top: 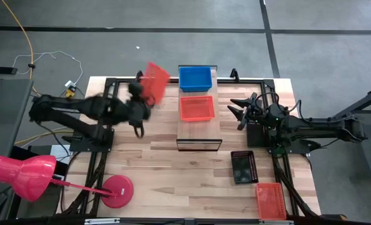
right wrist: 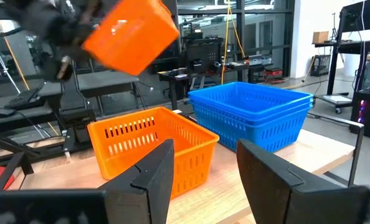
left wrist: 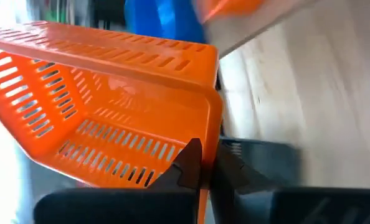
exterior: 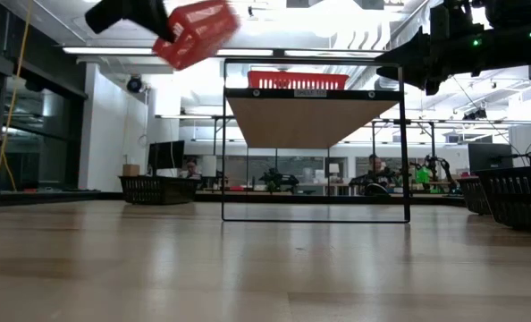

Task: Stack baskets on shelf by color
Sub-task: Stack the top orange bin on top of the orange bin on the shelf

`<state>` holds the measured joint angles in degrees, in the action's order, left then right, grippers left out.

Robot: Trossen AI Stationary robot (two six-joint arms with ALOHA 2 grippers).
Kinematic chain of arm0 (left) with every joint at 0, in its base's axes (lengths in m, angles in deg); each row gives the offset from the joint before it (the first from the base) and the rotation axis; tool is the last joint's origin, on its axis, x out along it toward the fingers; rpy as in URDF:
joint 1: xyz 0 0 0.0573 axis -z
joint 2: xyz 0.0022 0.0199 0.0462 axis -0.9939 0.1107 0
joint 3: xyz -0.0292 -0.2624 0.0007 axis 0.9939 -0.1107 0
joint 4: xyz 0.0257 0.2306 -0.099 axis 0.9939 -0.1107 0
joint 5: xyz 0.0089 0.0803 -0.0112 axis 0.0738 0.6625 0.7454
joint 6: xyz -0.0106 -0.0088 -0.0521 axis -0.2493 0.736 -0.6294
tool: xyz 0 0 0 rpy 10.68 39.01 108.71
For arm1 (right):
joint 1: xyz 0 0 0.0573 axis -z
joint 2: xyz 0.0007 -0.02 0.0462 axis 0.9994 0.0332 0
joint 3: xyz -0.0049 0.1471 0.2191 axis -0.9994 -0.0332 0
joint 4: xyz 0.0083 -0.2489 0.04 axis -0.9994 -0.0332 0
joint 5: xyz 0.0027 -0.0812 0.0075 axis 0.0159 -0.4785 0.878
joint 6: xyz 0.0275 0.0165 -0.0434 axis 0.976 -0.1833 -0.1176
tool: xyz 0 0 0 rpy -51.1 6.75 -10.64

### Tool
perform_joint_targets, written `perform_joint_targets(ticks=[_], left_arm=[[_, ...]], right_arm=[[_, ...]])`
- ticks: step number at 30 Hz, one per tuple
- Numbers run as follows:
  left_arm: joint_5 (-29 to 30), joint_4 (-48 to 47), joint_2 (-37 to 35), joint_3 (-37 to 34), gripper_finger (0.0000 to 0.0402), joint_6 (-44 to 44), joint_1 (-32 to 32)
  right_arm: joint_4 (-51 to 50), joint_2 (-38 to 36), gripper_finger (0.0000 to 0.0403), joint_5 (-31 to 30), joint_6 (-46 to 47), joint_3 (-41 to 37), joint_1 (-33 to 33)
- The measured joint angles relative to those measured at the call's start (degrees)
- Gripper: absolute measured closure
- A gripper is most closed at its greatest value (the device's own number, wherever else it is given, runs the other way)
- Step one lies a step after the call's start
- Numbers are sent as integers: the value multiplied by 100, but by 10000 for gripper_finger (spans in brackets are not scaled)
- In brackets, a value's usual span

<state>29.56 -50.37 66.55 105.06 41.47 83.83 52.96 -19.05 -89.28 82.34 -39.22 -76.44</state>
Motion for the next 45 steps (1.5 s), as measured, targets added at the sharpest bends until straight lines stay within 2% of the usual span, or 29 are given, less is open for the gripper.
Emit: perform_joint_targets(ticks=[4, 8, 11, 15, 21, 26, 31, 45], left_arm=[[415, 78, 742, 282, 401, 2265, 604], [987, 681, 1380, 442, 401, 3922, 706], [976, 1232, 1741, 572, 401, 4909, 695], [581, 1861, 2076, 845, 401, 5500, 591], [71, 2341, 2330, 983, 401, 5888, 181], [-173, 2355, 2452, 993, 401, 5852, -127], [-719, 2376, 2458, 993, 401, 5752, -211], [-979, 2300, 2458, 991, 383, 5134, -160]], right_arm=[[-11, 0, 242, 0, 3, 0, 0], [-70, 0, 242, 0, 19, 0, -2], [-101, 0, 242, 4, 19, 0, -2], [-136, 4, 242, 21, 19, 0, -3], [-297, 6, 242, 27, 66, 0, -4], [-393, 9, 242, 32, 66, 0, -4], [-413, 11, 242, 39, 65, 0, -4], [-415, 11, 242, 44, 125, 0, -5]])
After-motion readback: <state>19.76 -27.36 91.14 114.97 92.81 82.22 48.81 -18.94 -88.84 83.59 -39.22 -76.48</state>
